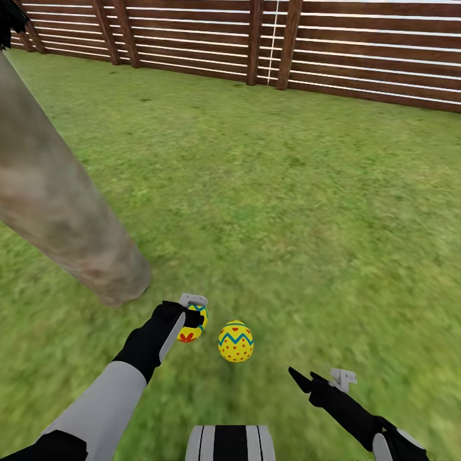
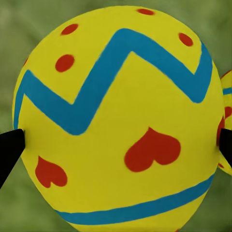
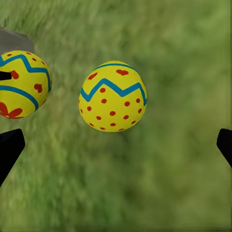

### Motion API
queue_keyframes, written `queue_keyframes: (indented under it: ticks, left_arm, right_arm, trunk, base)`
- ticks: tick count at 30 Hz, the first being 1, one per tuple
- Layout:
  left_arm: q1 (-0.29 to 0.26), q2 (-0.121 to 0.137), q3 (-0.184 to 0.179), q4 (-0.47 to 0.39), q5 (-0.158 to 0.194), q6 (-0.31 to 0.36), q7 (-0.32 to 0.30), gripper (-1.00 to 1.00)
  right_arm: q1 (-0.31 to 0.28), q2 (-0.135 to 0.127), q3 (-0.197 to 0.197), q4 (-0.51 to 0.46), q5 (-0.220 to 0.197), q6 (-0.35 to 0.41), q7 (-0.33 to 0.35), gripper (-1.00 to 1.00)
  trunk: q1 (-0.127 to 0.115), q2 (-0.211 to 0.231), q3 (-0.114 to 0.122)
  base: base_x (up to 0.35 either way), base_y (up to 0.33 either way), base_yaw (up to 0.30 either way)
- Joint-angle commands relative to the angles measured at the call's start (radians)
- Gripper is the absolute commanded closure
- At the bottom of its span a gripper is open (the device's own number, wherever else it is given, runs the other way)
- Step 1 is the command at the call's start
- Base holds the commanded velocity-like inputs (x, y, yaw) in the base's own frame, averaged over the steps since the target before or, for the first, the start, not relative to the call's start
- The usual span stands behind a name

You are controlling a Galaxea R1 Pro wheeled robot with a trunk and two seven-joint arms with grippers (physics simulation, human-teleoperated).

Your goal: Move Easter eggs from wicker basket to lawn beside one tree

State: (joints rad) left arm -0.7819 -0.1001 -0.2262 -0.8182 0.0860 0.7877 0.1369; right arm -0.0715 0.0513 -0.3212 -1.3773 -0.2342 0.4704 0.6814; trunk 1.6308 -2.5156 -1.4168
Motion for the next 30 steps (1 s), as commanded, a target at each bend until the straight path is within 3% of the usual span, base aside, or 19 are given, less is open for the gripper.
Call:
queue_keyframes:
  ticks: [1, 4, 12, 16, 30]
  left_arm:
    - [0.0, 0.0, -0.003, -0.001, 0.009, 0.004, 0.008, 1.0]
    - [0.0, 0.0, -0.003, -0.001, 0.009, 0.004, 0.008, 1.0]
    - [0.0, 0.0, -0.004, -0.001, 0.009, 0.003, 0.007, 1.0]
    - [0.0, 0.0, -0.004, -0.001, 0.009, 0.004, 0.007, 1.0]
    - [0.0, 0.0, -0.004, 0.0, 0.008, -0.004, 0.013, 1.0]
  right_arm:
    - [-0.001, 0.001, -0.003, 0.0, -0.006, 0.009, 0.003, -1.0]
    - [-0.001, 0.001, -0.004, 0.0, -0.006, 0.01, 0.004, -1.0]
    - [-0.001, 0.001, -0.004, 0.0, -0.004, 0.01, 0.004, -1.0]
    - [-0.001, 0.001, -0.004, 0.0, -0.002, 0.01, 0.004, -1.0]
    - [-0.001, 0.001, -0.004, 0.001, -0.001, 0.01, 0.002, -1.0]
  trunk:
    - [0.0, 0.0, -0.001]
    - [0.0, 0.0, -0.001]
    - [0.003, -0.002, -0.032]
    - [0.003, -0.002, -0.032]
    - [0.01, -0.005, -0.086]
  base:
    - [0.0, 0.0, 0.0]
    - [0.0, 0.0, 0.0]
    - [0.0, 0.0, 0.0]
    - [0.0, 0.0, 0.0]
    - [0.0, 0.0, 0.0]
